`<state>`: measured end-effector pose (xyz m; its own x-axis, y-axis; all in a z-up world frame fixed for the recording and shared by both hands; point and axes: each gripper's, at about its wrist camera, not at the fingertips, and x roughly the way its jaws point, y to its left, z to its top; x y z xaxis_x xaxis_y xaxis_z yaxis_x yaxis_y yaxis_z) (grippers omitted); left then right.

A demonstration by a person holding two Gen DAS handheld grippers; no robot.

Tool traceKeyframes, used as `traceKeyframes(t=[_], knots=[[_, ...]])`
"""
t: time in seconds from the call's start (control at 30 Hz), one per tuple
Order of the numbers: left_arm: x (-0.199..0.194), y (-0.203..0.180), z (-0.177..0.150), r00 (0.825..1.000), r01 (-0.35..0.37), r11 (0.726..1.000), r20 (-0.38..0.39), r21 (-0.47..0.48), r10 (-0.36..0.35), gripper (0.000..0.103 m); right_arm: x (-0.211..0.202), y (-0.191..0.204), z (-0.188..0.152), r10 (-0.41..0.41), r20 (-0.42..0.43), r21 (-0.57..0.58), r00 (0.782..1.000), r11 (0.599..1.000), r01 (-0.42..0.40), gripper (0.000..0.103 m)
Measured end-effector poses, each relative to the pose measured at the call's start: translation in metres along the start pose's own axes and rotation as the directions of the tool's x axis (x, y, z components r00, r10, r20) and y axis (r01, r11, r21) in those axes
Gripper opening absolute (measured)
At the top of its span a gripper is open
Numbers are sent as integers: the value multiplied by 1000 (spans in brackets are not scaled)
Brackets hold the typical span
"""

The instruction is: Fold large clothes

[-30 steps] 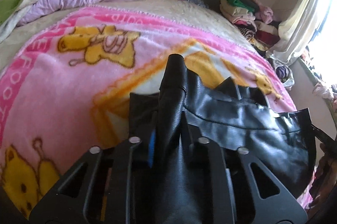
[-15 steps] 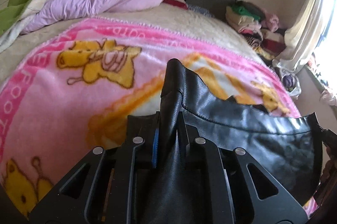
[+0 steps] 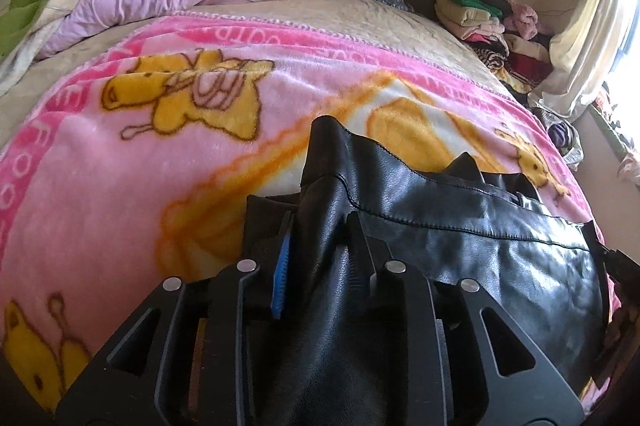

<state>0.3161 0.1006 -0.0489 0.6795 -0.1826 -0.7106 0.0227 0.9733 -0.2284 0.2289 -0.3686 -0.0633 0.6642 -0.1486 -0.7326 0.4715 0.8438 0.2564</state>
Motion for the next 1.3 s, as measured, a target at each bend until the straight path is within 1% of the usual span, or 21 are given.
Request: traceKeyframes(t=[0.03,0.07,0.13,0.17,0.2,0.27,0.33,0.4,0.47,0.53,0.57,0.6,0.67,0.73,0.77,0.9,1.1,1.3], knots=[[0,0,0,1000,-6,1000,1,2,6,21,-1,0,-1,-21,3,2,1000,1000,21,34],[0,-1,0,1000,-10,1000,1,4,10,23,-3,-2,-2,-35,8,12,999,999,35,38],[-1,-1,0,1000,-16,1000,4,5,16,29,-7,-6,-3,-29,16,32,999,999,28,46],[-2,-1,-1,1000,-17,1000,3,6,17,36,-8,-8,-3,-29,15,37,999,999,28,47],[-3,-1,0,1000,-23,1000,3,5,23,46,-10,-10,-3,-33,17,45,999,998,32,51],[-6,0,0,1000,-25,1000,5,-2,25,57,-17,-10,-6,-26,21,40,999,999,26,53],[-9,-1,1,1000,-27,1000,11,2,27,63,-24,-8,-10,-39,26,22,999,999,38,58],[-13,-1,1,999,-32,999,16,7,32,71,-31,-7,-15,-40,34,3,999,999,40,59],[-17,-3,2,999,-30,999,23,13,30,74,-41,-5,-20,-40,46,-13,998,999,41,61],[-24,-5,1,999,-36,999,35,23,35,81,-53,-1,-25,-29,63,-29,998,999,30,67],[-27,-6,1,998,-43,999,41,28,42,87,-59,1,-27,-25,72,-36,997,999,28,69],[-32,-6,0,998,-50,998,49,36,48,90,-68,6,-30,-10,81,-49,997,999,14,71],[-38,-7,-1,997,-52,998,53,44,49,93,-81,13,-34,17,96,-71,995,997,-11,72],[-44,-7,-4,998,-52,998,49,44,50,94,-94,26,-39,44,106,-94,993,995,-34,74],[-45,-7,-6,998,-50,998,46,44,48,94,-102,34,-42,74,109,-106,991,992,-63,74],[-53,-5,-11,998,-48,998,35,46,46,94,-120,65,-54,159,89,-158,983,977,-144,74],[-69,-3,-14,999,-19,1000,44,18,18,93,-138,106,-68,222,54,-244,973,948,-203,74],[-81,-4,-18,999,5,1000,51,-6,-5,94,-150,131,-80,256,38,-304,966,924,-232,74]])
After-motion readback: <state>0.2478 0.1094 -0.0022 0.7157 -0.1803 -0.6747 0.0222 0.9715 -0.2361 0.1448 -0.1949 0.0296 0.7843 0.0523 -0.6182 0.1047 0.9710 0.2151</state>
